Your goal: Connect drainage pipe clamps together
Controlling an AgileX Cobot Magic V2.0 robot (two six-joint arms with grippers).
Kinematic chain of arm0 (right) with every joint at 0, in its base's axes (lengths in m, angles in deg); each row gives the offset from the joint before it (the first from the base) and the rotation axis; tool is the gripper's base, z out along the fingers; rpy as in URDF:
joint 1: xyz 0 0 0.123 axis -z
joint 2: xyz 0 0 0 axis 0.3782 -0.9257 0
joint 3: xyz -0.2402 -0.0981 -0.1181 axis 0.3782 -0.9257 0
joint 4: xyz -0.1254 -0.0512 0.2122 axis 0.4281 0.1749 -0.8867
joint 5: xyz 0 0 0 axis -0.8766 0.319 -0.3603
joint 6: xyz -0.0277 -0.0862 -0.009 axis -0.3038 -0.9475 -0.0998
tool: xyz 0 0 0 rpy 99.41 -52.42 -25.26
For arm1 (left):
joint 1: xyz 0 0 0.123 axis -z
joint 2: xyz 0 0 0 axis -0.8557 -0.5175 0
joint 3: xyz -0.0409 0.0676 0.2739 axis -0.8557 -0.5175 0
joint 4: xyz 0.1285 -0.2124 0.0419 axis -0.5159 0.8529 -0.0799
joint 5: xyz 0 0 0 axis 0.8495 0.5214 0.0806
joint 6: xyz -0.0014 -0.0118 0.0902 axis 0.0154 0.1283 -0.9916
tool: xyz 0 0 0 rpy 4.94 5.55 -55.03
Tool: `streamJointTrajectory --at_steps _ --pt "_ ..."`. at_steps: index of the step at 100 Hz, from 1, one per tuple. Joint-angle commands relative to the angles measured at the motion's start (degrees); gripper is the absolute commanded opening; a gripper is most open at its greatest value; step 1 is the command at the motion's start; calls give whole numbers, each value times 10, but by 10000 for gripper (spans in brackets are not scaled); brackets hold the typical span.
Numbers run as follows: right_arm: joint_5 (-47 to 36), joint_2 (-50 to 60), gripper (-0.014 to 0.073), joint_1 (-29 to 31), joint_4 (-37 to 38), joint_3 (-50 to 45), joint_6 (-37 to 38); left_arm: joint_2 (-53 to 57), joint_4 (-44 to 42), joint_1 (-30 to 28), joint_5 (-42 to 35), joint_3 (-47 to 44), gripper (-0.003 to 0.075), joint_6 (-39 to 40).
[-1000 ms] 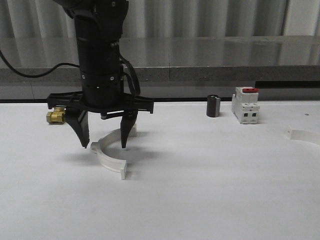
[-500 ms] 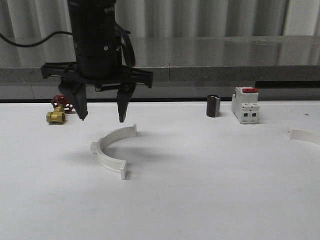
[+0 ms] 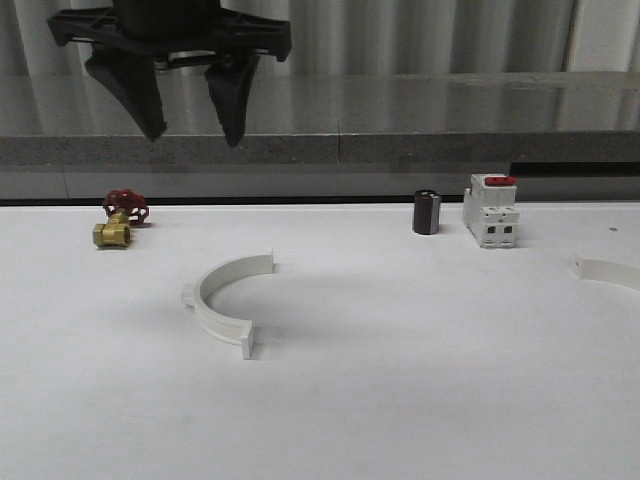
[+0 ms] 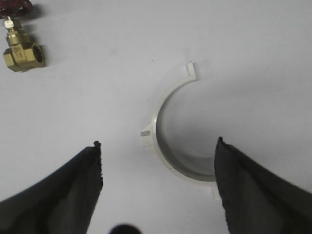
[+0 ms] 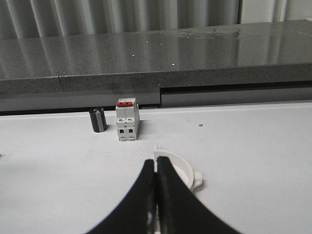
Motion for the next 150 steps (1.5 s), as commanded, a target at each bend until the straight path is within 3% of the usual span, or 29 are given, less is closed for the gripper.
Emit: streamJointTrajectory --at_steps 1,28,49,72,93,136,150 --pt "-42 6 -68 1 7 9 -2 45 -4 -17 -9 7 474 -21" --pt "-42 6 -68 1 7 9 -2 103 31 -107 -58 -69 474 -89" --pt "-42 6 -68 1 7 9 -2 183 41 -169 -118 -184 474 -100" --pt "-42 6 -68 1 7 9 -2 297 56 -208 -187 -329 473 -100" --pt "-42 6 -68 1 7 9 -2 413 56 -209 -222 -438 468 -101" --pt "-42 6 -68 1 7 9 -2 667 68 -209 -243 -596 304 -101" --pt "-42 6 -68 1 7 9 -2 736 78 -209 -243 -617 213 -101"
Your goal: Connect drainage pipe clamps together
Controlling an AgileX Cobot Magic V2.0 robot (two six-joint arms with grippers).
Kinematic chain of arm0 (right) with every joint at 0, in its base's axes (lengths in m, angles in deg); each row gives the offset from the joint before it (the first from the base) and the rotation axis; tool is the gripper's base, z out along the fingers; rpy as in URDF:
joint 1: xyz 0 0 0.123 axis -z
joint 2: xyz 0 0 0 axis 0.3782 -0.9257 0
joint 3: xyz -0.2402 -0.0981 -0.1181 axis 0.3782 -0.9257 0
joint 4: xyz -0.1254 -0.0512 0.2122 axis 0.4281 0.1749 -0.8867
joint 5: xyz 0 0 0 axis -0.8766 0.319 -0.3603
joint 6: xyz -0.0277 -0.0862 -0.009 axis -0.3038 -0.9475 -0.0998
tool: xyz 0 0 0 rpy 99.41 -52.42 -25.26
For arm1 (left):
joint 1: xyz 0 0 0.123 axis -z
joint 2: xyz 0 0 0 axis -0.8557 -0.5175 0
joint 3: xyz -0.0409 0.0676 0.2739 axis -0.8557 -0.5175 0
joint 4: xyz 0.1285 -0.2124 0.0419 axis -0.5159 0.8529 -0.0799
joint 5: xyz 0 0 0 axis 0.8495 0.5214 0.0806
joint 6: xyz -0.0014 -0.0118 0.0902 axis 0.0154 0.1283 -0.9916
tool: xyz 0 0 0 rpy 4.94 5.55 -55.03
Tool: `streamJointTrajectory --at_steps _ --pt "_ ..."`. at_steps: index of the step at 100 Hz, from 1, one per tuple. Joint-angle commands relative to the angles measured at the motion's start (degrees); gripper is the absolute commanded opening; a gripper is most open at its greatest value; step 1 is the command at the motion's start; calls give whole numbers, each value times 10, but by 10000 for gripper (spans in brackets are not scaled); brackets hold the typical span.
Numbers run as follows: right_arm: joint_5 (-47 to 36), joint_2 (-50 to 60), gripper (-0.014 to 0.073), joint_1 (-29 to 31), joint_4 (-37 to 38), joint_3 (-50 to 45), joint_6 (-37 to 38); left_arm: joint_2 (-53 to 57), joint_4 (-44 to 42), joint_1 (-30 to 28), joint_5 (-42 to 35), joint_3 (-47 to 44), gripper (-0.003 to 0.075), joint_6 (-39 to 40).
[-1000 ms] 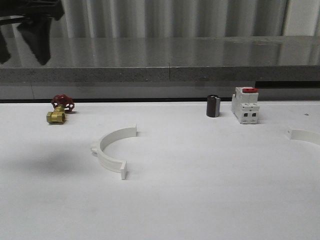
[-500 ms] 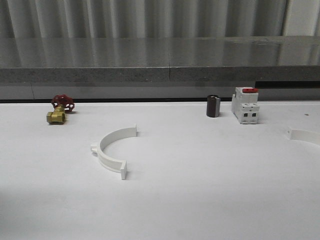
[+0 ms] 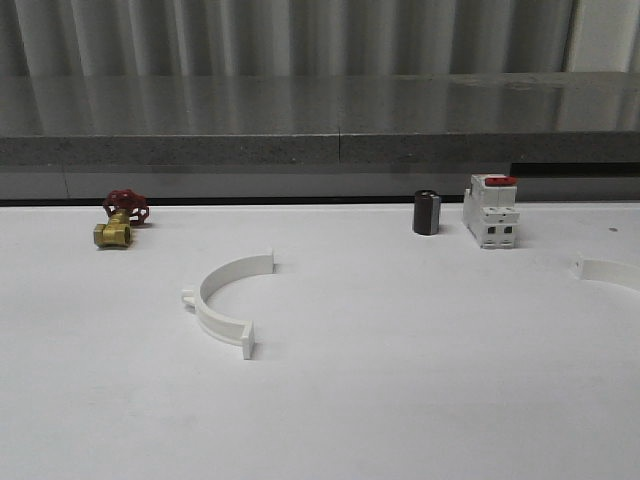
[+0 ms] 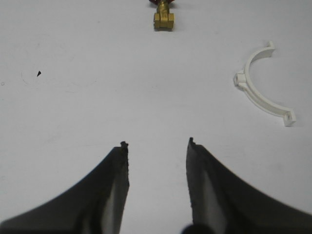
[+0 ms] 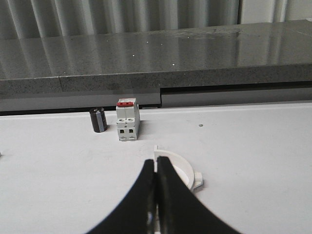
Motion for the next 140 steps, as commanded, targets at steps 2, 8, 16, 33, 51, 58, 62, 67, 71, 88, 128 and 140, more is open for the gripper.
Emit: streamJointTrajectory --at_steps 2,8,16,33,51,58,62,67,71,88,128,140 --pt "-42 6 -68 1 7 9 -2 37 11 -1 -37 4 195 -1" --pt "-42 6 -68 1 7 9 -2 57 16 -1 -36 0 137 -1" --pt "-42 6 -68 1 7 9 -2 71 16 -1 -29 -3 66 -1" --pt "-42 6 -68 1 7 9 -2 79 10 -1 -26 -3 -20 -1" --pt "-42 6 -68 1 7 9 -2 79 7 -1 -25 -3 -20 -1" --pt "-42 6 -68 1 7 9 -2 79 7 -1 -25 -3 -20 -1" --pt "-42 6 -68 1 7 9 -2 79 7 -1 -25 -3 -20 -1" --pt "-42 6 -68 1 7 9 -2 79 7 -1 -25 -3 -20 -1" --pt "-42 6 -68 1 7 9 -2 79 7 -1 -25 -3 -20 -1" --pt "-42 6 -68 1 8 9 -3 79 7 -1 -25 -3 -20 -1" --pt "-49 6 -68 1 8 9 -3 79 7 -1 -25 -3 -20 -1" --pt "-66 6 -68 1 8 10 -3 79 7 -1 -25 -3 -20 -1"
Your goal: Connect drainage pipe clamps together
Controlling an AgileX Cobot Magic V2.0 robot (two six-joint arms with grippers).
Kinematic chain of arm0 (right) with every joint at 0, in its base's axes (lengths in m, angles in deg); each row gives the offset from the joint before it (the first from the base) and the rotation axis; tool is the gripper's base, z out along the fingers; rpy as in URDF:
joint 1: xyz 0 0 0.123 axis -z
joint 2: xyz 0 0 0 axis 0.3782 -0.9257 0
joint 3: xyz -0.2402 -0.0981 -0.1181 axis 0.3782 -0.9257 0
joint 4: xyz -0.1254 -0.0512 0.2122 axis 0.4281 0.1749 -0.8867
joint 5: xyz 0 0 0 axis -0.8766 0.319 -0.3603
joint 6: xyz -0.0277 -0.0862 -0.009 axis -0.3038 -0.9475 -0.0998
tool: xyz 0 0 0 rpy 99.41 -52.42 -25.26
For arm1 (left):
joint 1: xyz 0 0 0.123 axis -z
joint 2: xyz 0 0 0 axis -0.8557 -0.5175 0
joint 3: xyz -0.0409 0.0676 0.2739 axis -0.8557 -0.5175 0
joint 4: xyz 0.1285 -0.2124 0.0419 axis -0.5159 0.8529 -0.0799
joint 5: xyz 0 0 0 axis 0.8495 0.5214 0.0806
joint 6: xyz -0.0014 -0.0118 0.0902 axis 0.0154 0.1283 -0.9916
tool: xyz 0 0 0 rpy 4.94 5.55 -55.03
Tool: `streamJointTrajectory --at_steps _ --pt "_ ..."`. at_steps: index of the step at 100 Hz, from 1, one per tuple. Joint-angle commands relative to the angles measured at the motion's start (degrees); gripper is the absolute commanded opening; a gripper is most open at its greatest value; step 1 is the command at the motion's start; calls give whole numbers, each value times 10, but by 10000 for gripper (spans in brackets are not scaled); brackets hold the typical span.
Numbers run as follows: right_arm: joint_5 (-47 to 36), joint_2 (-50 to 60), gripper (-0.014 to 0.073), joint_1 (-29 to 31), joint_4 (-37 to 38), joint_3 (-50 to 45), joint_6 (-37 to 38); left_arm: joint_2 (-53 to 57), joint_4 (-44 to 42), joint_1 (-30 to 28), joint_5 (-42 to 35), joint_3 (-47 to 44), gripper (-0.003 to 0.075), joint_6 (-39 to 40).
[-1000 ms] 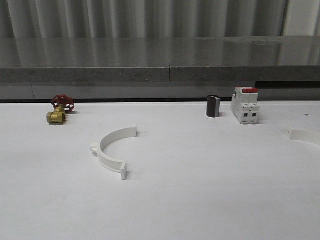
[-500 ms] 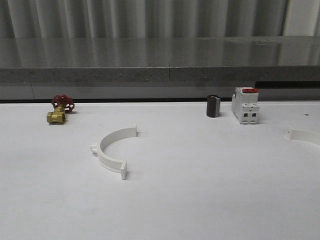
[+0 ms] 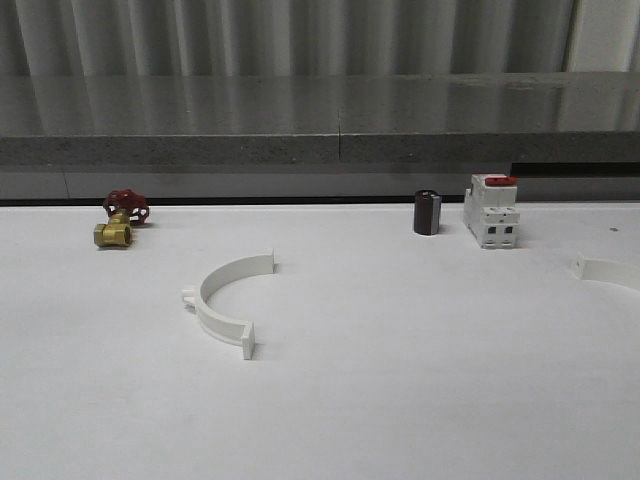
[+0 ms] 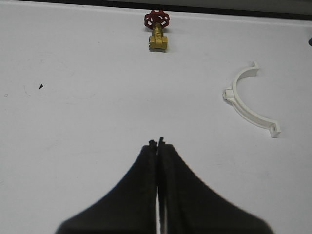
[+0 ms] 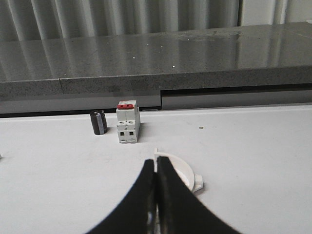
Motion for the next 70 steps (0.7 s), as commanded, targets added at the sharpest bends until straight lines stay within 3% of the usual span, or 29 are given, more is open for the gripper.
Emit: streamJointTrajectory --at_steps 1,15,31,70 --pt "-60 6 -68 1 8 11 -3 -3 -2 0 -35 14 -20 0" --pt "-37 2 -68 1 3 47 -2 -3 -2 0 -35 14 -20 0" --pt "57 -50 -68 1 3 137 -2 -3 -2 0 -35 14 -20 0" --pt "289 -358 -68 1 -1 366 -2 -3 -2 0 -35 14 -20 0"
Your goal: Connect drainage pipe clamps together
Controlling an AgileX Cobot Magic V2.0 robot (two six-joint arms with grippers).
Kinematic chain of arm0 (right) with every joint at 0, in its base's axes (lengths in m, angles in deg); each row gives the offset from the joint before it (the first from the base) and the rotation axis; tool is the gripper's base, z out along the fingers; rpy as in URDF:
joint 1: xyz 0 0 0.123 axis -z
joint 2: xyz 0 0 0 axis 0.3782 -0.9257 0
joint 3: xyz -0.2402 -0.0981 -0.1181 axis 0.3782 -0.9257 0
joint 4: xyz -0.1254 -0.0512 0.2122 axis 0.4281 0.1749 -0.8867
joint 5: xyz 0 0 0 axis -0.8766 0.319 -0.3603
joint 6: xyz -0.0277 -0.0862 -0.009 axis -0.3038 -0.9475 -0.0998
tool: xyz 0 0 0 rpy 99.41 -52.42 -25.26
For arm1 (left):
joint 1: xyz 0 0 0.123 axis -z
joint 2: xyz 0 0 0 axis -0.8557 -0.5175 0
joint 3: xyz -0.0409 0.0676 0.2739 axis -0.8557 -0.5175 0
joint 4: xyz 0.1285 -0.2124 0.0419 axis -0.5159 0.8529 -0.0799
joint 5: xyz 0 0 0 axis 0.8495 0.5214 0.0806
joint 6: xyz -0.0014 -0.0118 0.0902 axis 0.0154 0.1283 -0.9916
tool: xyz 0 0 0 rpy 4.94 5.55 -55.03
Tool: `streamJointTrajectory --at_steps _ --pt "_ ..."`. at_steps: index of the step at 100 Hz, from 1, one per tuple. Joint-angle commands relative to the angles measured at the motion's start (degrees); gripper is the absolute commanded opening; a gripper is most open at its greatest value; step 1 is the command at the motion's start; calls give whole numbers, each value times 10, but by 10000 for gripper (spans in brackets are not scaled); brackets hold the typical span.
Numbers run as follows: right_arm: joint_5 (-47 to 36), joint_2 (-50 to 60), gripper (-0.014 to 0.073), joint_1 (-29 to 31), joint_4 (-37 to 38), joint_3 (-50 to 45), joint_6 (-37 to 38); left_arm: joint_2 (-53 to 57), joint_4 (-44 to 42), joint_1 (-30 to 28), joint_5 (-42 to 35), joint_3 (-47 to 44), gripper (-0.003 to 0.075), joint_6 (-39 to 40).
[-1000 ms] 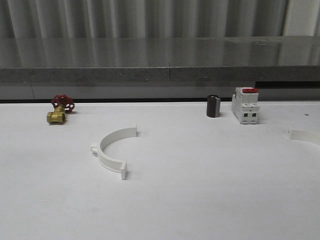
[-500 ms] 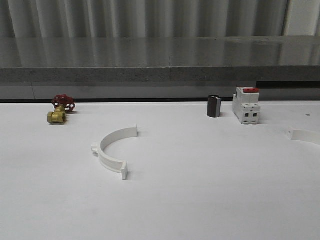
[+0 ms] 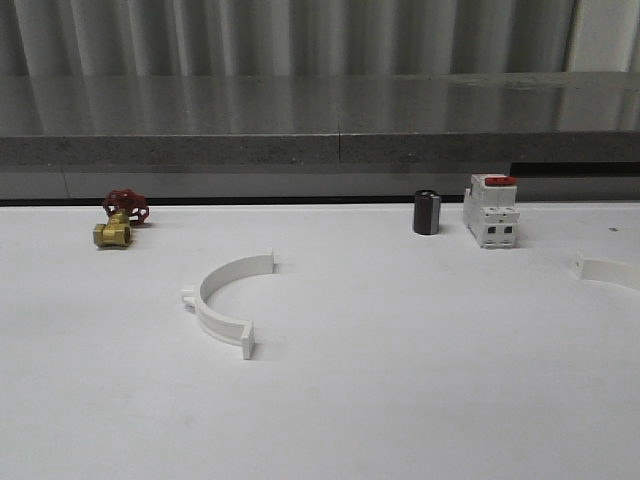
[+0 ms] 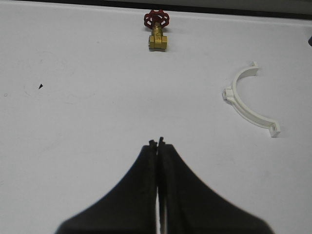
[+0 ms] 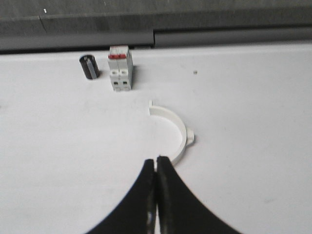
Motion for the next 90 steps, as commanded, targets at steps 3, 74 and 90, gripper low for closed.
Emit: streamJointTrajectory --at_steps 3,74,90 --pt "17 -88 -68 1 -2 83 -2 -3 -2 0 -35 14 -20 0" --pt "-24 -335 450 1 -21 184 -2 -3 -2 0 -35 14 -20 0" --pt "-62 -335 581 1 -21 184 -2 -3 -2 0 -35 14 -20 0"
